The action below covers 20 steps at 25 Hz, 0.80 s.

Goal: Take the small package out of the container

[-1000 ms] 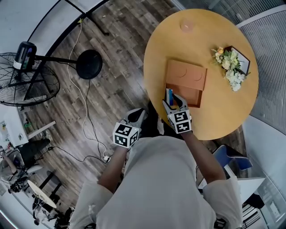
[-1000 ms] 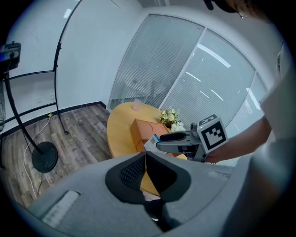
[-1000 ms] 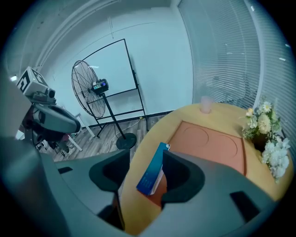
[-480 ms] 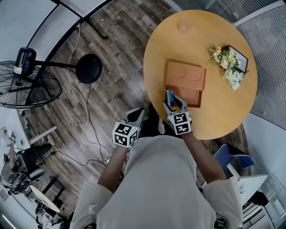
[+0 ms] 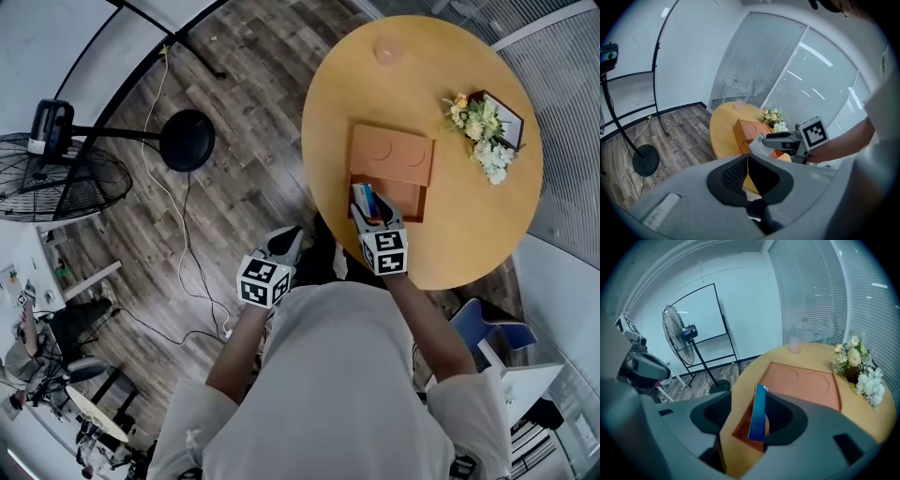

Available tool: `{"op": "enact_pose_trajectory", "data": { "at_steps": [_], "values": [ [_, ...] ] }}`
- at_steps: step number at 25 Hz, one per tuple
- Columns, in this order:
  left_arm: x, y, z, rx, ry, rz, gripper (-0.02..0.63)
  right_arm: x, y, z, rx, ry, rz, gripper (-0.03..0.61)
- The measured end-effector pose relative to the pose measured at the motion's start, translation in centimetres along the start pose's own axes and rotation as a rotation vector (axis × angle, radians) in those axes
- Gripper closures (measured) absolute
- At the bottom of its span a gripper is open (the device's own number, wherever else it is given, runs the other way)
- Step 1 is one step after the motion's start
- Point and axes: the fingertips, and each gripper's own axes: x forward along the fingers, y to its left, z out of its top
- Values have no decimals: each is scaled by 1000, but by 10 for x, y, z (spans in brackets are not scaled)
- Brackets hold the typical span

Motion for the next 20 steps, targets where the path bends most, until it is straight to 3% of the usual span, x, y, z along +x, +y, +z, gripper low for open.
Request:
{"op": "enact_pose_trajectory", "data": {
  "at_steps": [10, 20],
  "values": [
    [-7, -1, -7, -8, -12, 0, 594, -3, 36, -4, -31, 1, 102, 356],
    [-12, -8, -15, -5, -20, -5, 594, -11, 37, -10, -46, 5, 94, 356]
  ]
}}
